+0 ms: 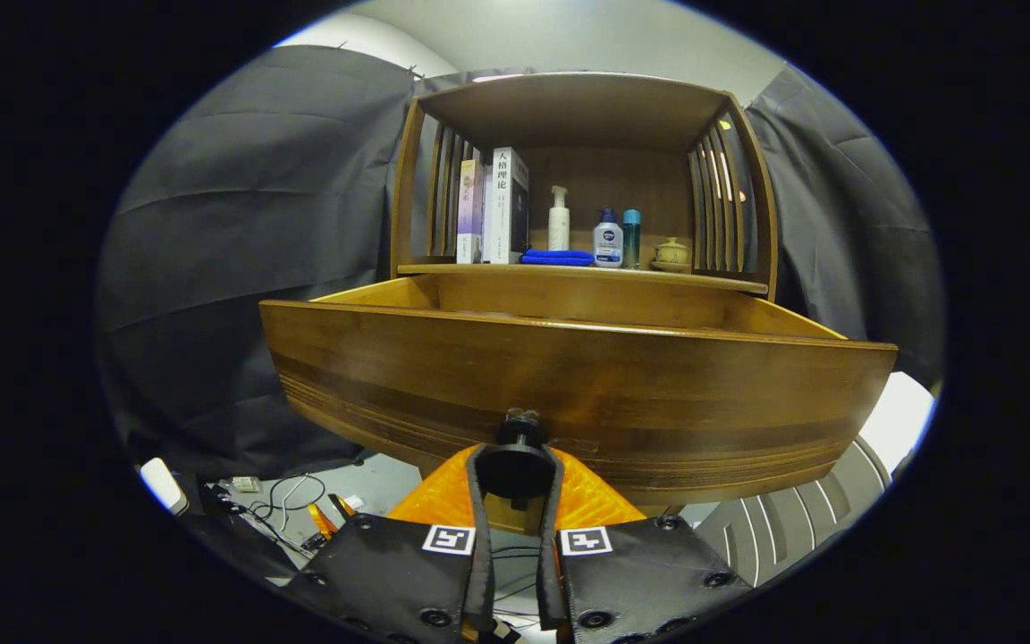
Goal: Pull open the drawer, take out the items inside it, and place them on the countertop above the cabinet.
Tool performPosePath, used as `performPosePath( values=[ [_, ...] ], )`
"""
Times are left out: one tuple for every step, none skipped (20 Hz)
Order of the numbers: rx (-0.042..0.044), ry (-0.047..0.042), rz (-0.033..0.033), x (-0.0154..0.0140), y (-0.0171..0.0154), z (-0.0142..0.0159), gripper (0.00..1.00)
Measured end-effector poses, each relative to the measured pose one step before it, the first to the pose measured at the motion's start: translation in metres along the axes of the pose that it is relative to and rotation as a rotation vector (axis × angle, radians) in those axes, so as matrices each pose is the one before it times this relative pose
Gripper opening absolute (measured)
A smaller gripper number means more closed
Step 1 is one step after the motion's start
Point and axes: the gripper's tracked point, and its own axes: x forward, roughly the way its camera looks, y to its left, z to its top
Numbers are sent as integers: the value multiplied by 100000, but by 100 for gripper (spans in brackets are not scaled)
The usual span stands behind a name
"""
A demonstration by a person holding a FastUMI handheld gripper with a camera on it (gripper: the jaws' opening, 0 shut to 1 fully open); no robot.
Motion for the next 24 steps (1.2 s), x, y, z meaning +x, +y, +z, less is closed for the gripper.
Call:
performPosePath(
  values=[
    [-1271, -247, -868, -56, -122, 125, 21],
    [94, -311, -555, 252, 87, -157, 24],
    [-498, -898, 215, -187, 109, 228, 32],
    [-1289, -496, 650, -30, 143, 124, 40],
    [-1600, -2778, 482, -173, 203, 792, 49],
    [-2101, -3481, -1188, -110, -355, 942, 57],
    [-1816, -3780, -1317, -441, -297, 1298, 65],
    [-649, -2834, 90, -284, 129, 967, 73],
    [0, -2071, -493, -71, 34, 870, 82],
    [755, -1764, 307, -397, 50, 1027, 90],
    [1180, -1513, 860, -101, 164, 1157, 98],
    [1131, -1514, 249, 52, -109, 1240, 98],
    [521, -1327, -261, 113, -278, 1333, 98],
    [-541, -514, -316, 287, -375, 1120, 98],
    [-745, -299, -334, 378, -392, 1145, 98],
    [-396, -79, -364, 640, -369, 1060, 98],
    [41, -222, -217, 688, -441, 1080, 98],
    [634, 136, -906, 807, -611, 846, 98],
    [424, -141, -1756, 855, -812, 885, 98],
    [116, 524, -1616, 974, -778, 711, 97],
    [744, 1066, -842, 1056, -441, 599, 97],
    [952, 1407, 98, 1116, -217, 420, 97],
    [1315, 2262, 654, 1027, -91, 356, 97],
    [1627, 3996, 1467, 1116, 28, -101, 97]
  ],
)
